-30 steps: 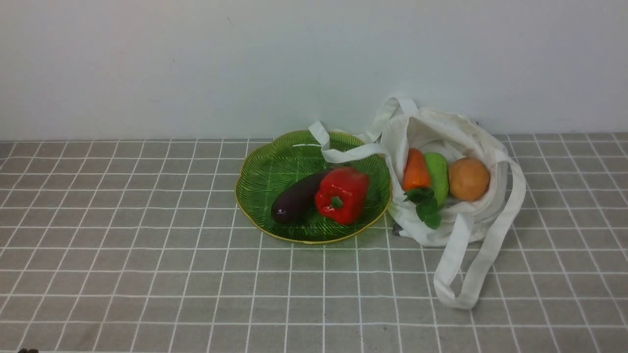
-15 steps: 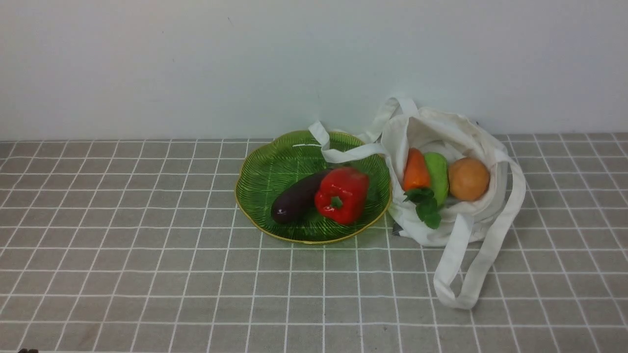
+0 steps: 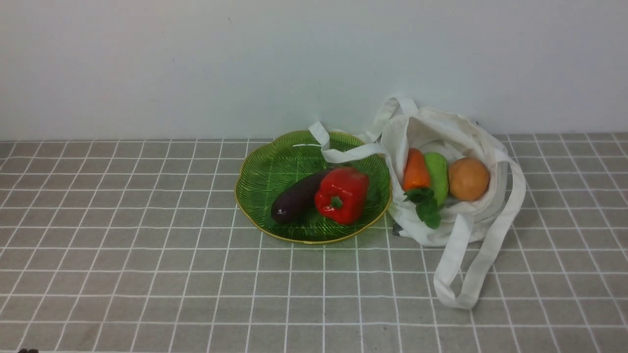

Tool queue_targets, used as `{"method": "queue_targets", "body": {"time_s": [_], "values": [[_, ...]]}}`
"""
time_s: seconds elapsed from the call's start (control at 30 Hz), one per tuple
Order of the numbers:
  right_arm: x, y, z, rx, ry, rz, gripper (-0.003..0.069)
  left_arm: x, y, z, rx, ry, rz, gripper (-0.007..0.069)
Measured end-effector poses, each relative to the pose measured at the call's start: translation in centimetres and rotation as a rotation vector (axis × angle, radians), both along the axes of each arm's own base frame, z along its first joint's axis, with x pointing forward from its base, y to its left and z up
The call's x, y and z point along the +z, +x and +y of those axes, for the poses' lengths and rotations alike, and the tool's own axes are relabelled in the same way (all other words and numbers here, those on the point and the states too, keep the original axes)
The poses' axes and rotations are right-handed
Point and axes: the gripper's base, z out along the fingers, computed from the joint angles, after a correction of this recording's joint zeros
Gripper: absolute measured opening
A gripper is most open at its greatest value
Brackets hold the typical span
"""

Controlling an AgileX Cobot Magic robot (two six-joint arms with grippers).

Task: Take vegetables from bag on grey coffee tablecloth place on plate.
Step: 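Reach into the bag and grasp the item inside with the right gripper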

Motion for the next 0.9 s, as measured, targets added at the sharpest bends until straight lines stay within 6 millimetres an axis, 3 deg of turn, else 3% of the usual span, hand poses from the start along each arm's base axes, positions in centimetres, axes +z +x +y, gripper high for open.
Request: {"method": "queue_targets", "body": {"time_s": [0.3, 0.37, 0.4, 0.53, 0.6, 0.7, 0.9], "values": [[0.0, 0.0, 0.0, -0.001, 0.015, 0.000, -0.0015, 0.0, 0.0, 0.0, 0.000, 0.000, 0.000, -0.0005], [0.3, 0.0, 0.2, -0.008, 0.205, -0.019, -0.0015, 0.0, 0.0, 0.0, 0.000, 0.000, 0.000, -0.0005], [0.4, 0.1, 0.2, -0.010, 0.216, -0.023, -0.0015, 0.0, 0.0, 0.0, 0.000, 0.000, 0.000, -0.0005], [1.7, 0.1, 0.4, -0.045, 0.941, -0.067, -0.0015, 0.0, 0.0, 0.0, 0.000, 0.000, 0.000, -0.0005], [1.9, 0.1, 0.4, -0.053, 1.087, -0.062, -0.0015, 0.0, 0.0, 0.0, 0.000, 0.000, 0.000, -0.0005], [2.0, 0.1, 0.4, -0.059, 1.186, -0.060, -0.0015, 0.0, 0.0, 0.0, 0.000, 0.000, 0.000, -0.0005], [2.0, 0.1, 0.4, -0.059, 1.190, -0.060, -0.0015, 0.0, 0.0, 0.0, 0.000, 0.000, 0.000, -0.0005]]}}
